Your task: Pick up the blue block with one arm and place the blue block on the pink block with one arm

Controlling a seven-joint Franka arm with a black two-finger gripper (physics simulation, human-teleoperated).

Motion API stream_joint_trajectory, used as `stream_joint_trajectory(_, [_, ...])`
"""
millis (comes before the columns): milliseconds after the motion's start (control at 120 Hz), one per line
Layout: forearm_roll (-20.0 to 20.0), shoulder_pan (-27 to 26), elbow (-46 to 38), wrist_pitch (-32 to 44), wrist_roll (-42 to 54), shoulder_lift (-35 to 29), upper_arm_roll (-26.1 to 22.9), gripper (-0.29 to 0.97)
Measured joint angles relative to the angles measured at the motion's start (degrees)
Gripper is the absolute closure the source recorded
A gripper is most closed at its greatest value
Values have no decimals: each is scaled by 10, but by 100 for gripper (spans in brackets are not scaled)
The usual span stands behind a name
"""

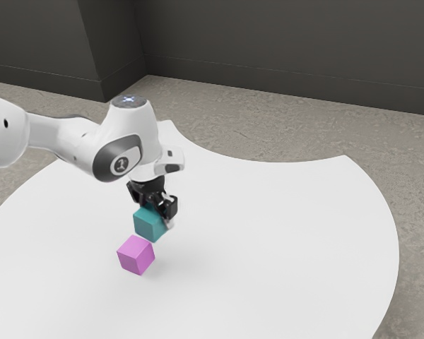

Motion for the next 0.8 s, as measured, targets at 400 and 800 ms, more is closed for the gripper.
stream_joint_trajectory(400, [-18,25,-81,31,29,-61,4,36])
stream_joint_trajectory(800, [-96,37,-97,86,46,-71,4,35])
